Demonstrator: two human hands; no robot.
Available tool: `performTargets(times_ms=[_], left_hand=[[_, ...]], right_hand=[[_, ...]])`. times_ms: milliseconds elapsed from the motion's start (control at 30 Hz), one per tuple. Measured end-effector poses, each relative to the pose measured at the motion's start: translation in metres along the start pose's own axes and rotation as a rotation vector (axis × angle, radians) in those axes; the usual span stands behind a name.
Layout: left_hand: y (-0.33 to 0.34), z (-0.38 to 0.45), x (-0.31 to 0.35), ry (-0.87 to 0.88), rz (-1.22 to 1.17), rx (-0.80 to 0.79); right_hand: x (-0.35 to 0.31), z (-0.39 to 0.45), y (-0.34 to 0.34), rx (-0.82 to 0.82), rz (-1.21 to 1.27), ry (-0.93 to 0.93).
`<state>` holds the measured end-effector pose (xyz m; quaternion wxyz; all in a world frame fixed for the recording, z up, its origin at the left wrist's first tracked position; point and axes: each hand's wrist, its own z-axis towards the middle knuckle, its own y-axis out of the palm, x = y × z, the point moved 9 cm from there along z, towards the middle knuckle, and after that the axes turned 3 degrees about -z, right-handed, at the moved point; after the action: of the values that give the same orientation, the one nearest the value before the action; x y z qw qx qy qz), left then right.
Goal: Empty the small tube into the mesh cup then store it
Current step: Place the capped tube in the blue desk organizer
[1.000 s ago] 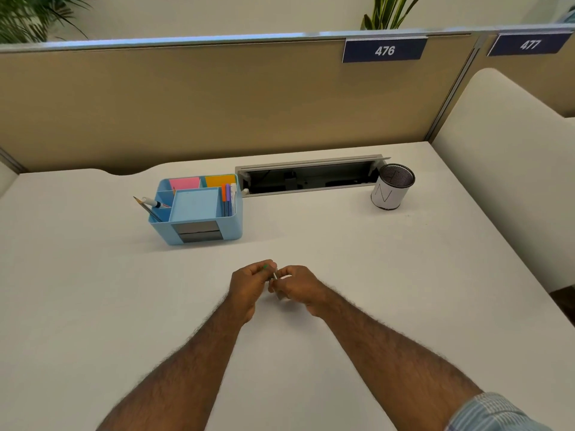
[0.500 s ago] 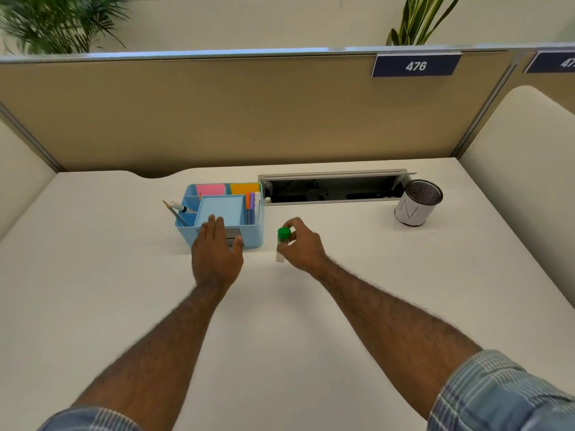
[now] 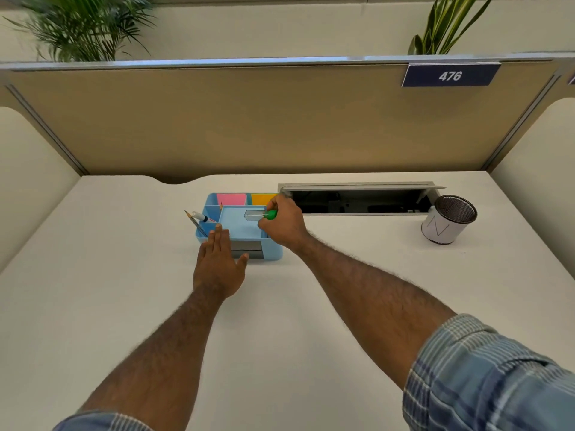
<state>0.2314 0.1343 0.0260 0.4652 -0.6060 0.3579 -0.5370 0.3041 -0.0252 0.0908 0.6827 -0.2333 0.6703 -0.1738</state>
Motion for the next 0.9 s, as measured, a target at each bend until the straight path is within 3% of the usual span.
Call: performTargets(times_ms=[167,433,733,900], left_hand=[[0.005,0.002,-0.003,-0.010,0.010,0.006],[0.008,0.003,-0.006,-0.013,0.004,0.012],[0.006,0.004,-0.006,-0.029,-0.012,-0.010],[-0.004,0.005,0.002,-0.050,-0.136,-0.025]], right_hand=[[-0.008,0.015,0.023,0.003,-0.071,-0.059],[-0.003,0.024,0.044,-0.051,-0.398,-0.140],[0.001,0.020,0.039,-0.050,-0.400,-0.151],[0.007,0.005,0.020,-0.025,-0.409,-0.186]])
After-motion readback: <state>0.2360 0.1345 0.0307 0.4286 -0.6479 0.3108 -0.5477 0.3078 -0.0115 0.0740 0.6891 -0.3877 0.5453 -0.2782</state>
